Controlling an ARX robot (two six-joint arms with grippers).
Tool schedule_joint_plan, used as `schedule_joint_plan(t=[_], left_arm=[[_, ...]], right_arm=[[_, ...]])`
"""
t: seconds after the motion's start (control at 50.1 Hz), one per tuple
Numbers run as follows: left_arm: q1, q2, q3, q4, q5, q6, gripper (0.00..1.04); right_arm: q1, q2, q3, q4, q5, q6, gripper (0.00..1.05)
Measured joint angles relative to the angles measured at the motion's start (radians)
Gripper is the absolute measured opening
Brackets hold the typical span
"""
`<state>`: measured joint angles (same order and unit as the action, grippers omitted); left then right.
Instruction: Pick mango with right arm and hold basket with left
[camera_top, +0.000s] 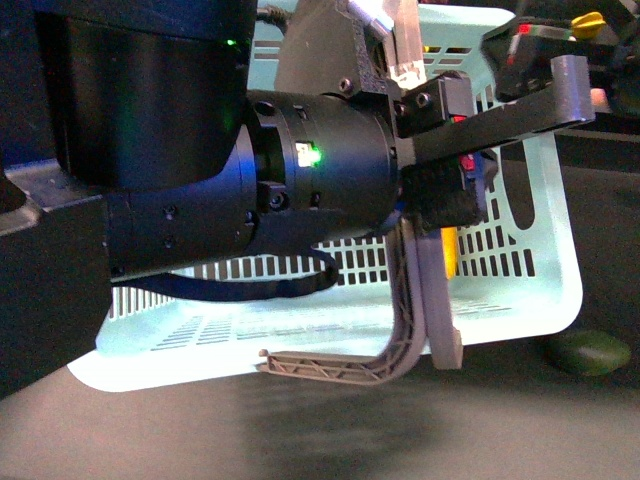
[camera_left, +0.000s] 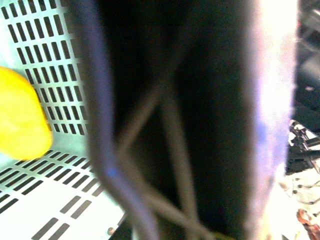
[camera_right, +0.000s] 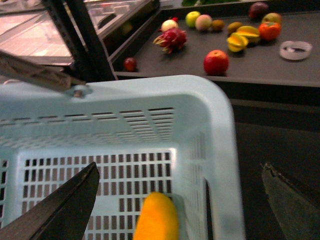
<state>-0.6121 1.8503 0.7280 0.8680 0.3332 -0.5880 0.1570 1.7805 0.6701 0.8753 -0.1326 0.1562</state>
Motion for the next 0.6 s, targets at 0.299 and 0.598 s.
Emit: schedule_joint_plan(t=[0.299, 0.598], left_arm=[[0.002, 0.005, 0.0, 0.0, -0.02, -0.004, 0.16], [0.0, 0.005, 0.0, 0.0, -0.008, -0.004, 0.16]], right_arm=[[-0.121, -0.422, -0.291, -0.093, 0.111, 0.038, 0.96], [-0.151, -1.046, -0.523, -0.449, 0.377, 0.131, 0.96]])
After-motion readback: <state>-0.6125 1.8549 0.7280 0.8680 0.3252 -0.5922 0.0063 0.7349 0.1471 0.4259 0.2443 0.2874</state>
